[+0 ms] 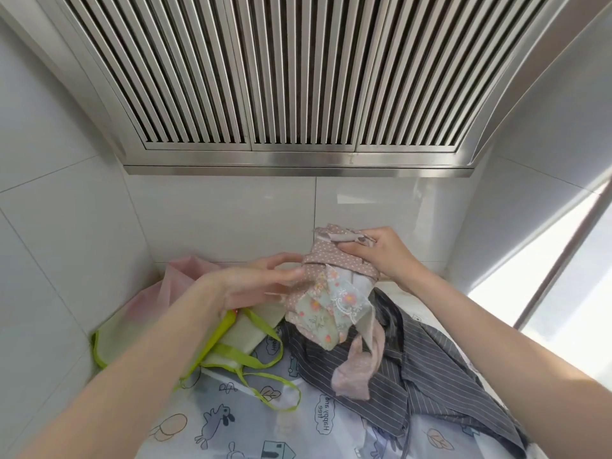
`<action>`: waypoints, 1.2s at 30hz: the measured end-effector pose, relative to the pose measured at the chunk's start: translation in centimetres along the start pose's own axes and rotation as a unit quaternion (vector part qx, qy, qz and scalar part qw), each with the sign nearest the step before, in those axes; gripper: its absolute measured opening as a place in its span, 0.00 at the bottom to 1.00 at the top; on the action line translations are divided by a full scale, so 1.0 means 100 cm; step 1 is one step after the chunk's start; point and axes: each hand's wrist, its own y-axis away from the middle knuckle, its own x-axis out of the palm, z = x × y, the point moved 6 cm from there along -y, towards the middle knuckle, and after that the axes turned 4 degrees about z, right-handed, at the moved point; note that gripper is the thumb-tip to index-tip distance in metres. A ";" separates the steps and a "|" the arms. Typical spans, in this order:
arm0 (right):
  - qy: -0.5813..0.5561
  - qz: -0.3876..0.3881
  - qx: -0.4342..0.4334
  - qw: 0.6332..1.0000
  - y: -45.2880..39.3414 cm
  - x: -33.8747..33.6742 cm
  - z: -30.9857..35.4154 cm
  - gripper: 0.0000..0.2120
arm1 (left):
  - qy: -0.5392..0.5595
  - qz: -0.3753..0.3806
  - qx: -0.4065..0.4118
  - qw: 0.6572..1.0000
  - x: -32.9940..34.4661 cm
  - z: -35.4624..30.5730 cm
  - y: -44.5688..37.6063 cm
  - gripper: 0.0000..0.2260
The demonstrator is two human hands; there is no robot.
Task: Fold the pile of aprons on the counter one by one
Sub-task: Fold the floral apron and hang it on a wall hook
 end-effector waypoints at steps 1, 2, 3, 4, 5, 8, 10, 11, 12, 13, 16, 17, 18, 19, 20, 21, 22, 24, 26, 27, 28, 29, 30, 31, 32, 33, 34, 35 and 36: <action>-0.029 0.028 0.007 0.999 0.001 0.002 0.001 0.07 | -0.021 0.019 -0.001 1.000 0.006 -0.004 0.000 0.26; -0.044 0.056 0.011 0.997 0.002 0.007 0.003 0.06 | -0.031 0.031 -0.001 0.999 0.010 -0.006 -0.003 0.29; -0.050 0.076 0.013 0.996 0.001 0.013 0.007 0.05 | -0.032 0.029 -0.003 0.999 0.013 -0.005 -0.009 0.32; -0.035 0.080 0.010 0.996 0.000 0.017 0.010 0.05 | -0.025 0.015 -0.003 1.000 0.015 -0.004 -0.013 0.34; -0.002 0.064 0.000 0.998 -0.003 0.017 0.014 0.08 | -0.002 -0.008 -0.002 1.000 0.017 -0.004 -0.017 0.33; 0.121 -0.078 -0.020 0.989 -0.009 -0.002 0.022 0.18 | 0.093 -0.110 0.022 0.989 0.000 0.003 -0.021 0.34; 0.132 -0.129 -0.006 0.983 -0.004 -0.012 0.022 0.19 | 0.154 -0.171 0.046 0.972 -0.015 0.008 -0.021 0.34; 0.146 -0.107 0.017 0.983 -0.002 -0.008 0.020 0.20 | 0.177 -0.200 0.060 0.962 -0.020 0.008 -0.018 0.33; 0.152 -0.063 0.047 0.985 0.000 0.000 0.016 0.22 | 0.200 -0.222 0.074 0.951 -0.024 0.009 -0.018 0.32; 0.138 -0.009 0.081 0.987 0.001 0.011 0.011 0.23 | 0.222 -0.234 0.087 0.942 -0.026 0.008 -0.017 0.34; 0.167 0.104 0.116 0.974 0.008 0.042 0.005 0.25 | 0.242 -0.246 0.109 0.932 -0.025 0.008 -0.018 0.38; 0.179 0.088 0.097 0.975 0.005 0.044 0.003 0.22 | 0.238 -0.243 0.112 0.934 -0.022 0.007 -0.017 0.38; 0.185 0.045 0.069 0.979 0.003 0.044 0.005 0.16 | 0.231 -0.242 0.109 0.936 -0.021 0.007 -0.017 0.38; 0.207 0.002 0.034 0.978 0.003 0.043 0.010 0.11 | 0.226 -0.245 0.106 0.937 -0.019 0.007 -0.018 0.37; 0.263 -0.035 -0.019 0.964 0.004 0.045 0.018 0.08 | 0.225 -0.249 0.102 0.936 -0.018 0.008 -0.020 0.35; 0.335 -0.046 -0.091 0.937 0.006 0.053 0.026 0.05 | 0.229 -0.257 0.094 0.934 -0.017 0.008 -0.021 0.32; 0.391 -0.030 -0.181 0.902 0.009 0.066 0.035 0.01 | 0.231 -0.261 0.081 0.934 -0.015 0.010 -0.023 0.27; 0.457 0.036 -0.331 0.825 0.019 0.091 0.043 0.09 | 0.234 -0.253 0.050 0.938 -0.012 0.015 -0.024 0.19; 0.443 0.096 -0.357 0.817 0.026 0.096 0.042 0.09 | 0.235 -0.232 0.035 0.943 -0.011 0.019 -0.023 0.18; 0.423 0.099 -0.348 0.831 0.027 0.090 0.043 0.07 | 0.236 -0.219 0.035 0.946 -0.013 0.020 -0.021 0.20; 0.390 0.088 -0.326 0.857 0.025 0.080 0.043 0.07 | 0.236 -0.206 0.041 0.949 -0.015 0.018 -0.019 0.22; 0.340 0.070 -0.294 0.890 0.023 0.068 0.043 0.07 | 0.229 -0.197 0.048 0.952 -0.018 0.014 -0.016 0.25; 0.301 0.047 -0.253 0.918 0.019 0.057 0.044 0.07 | 0.218 -0.186 0.055 0.957 -0.021 0.009 -0.014 0.28; 0.260 0.033 -0.199 0.944 0.012 0.045 0.044 0.09 | 0.206 -0.174 0.060 0.961 -0.023 0.003 -0.013 0.28; 0.211 0.031 -0.145 0.966 0.007 0.035 0.044 0.11 | 0.195 -0.161 0.065 0.965 -0.023 -0.003 -0.010 0.27; 0.154 0.044 -0.097 0.982 0.003 0.029 0.043 0.13 | 0.185 -0.154 0.069 0.968 -0.025 -0.009 -0.008 0.27; 0.088 0.072 -0.056 0.992 0.003 0.027 0.041 0.13 | 0.176 -0.153 0.074 0.970 -0.027 -0.013 -0.007 0.27; 0.029 0.113 -0.018 0.993 0.003 0.027 0.038 0.11 | 0.168 -0.159 0.080 0.970 -0.030 -0.017 -0.006 0.28; -0.010 0.160 0.015 0.987 0.005 0.027 0.035 0.09 | 0.161 -0.169 0.082 0.969 -0.034 -0.019 -0.005 0.30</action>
